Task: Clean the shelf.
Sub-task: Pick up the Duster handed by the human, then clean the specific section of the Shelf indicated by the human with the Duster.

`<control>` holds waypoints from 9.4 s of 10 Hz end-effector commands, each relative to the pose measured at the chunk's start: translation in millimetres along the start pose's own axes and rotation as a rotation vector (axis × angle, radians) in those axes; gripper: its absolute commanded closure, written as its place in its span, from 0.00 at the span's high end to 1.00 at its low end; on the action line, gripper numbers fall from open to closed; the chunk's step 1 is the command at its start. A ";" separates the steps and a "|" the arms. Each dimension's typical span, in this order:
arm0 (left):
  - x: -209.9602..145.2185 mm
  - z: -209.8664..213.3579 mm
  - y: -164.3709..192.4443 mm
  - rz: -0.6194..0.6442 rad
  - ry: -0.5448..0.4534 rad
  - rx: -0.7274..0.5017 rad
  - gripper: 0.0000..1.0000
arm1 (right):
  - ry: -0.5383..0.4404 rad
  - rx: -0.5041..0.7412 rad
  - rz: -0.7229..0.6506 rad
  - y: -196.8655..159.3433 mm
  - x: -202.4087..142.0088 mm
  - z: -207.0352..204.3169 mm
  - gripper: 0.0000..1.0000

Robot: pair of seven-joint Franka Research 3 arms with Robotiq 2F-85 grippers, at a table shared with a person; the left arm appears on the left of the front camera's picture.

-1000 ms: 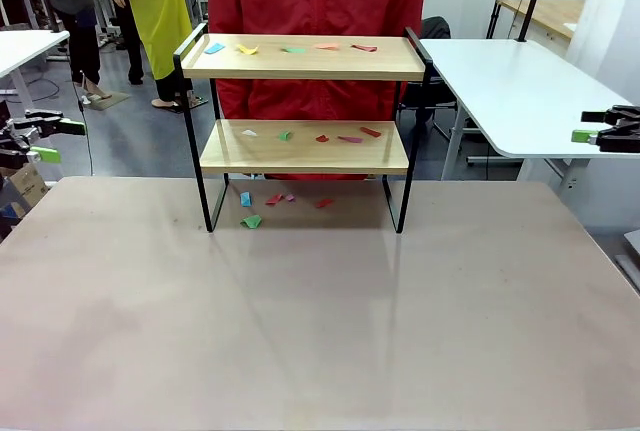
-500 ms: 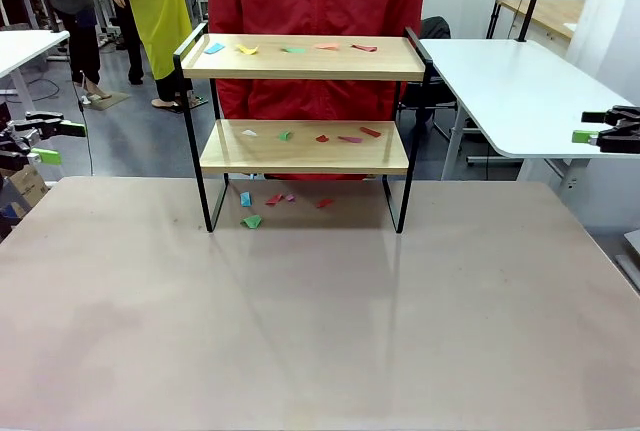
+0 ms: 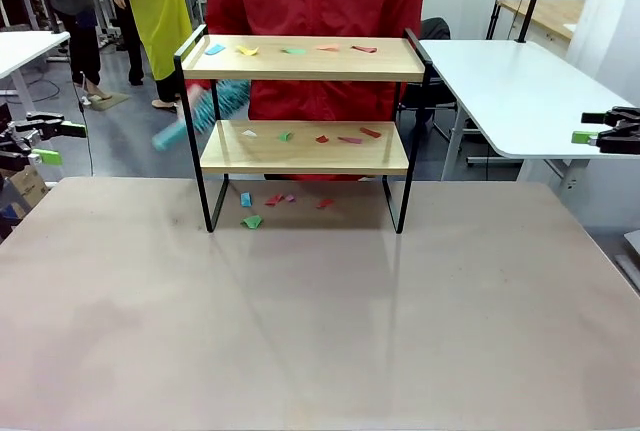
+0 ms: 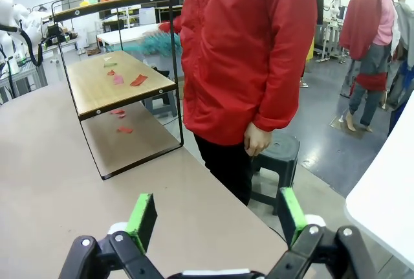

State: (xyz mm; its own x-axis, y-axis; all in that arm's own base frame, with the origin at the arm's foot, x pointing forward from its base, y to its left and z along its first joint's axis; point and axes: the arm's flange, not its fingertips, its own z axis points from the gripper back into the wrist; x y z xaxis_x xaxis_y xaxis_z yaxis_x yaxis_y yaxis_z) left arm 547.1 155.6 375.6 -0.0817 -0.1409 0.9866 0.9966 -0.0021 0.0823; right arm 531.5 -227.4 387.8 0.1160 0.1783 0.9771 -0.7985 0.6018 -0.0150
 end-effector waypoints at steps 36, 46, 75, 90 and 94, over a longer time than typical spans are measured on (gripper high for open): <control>251.3 -165.2 -82.5 0.690 0.779 0.945 1.00 | 0.006 -0.014 -0.015 2.9 8.0 -4.0 1.00; 236.1 -205.2 -67.9 0.719 0.764 1.193 1.00 | 0.006 -0.014 -0.015 2.9 8.0 -4.0 1.00; 216.5 -200.8 -52.3 0.775 0.795 1.221 0.00 | 0.006 -0.014 -0.015 2.9 8.0 -4.0 1.00; 315.0 -52.1 -142.8 0.040 1.686 0.443 0.13 | 0.006 -0.014 -0.015 2.9 8.0 -4.0 1.00; 326.9 -97.6 -184.5 -0.289 1.706 -0.034 0.13 | 0.006 -0.014 -0.015 2.9 8.0 -4.0 1.00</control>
State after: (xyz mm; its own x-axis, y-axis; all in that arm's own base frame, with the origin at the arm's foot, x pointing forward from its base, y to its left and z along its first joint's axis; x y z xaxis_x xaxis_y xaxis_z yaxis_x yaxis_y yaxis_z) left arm 347.3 16.1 672.6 -0.0635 -0.9510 -0.3027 0.9670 -0.1336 0.2168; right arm 531.8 -226.9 386.9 0.1167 0.1731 0.9780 -0.7981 0.6024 -0.0114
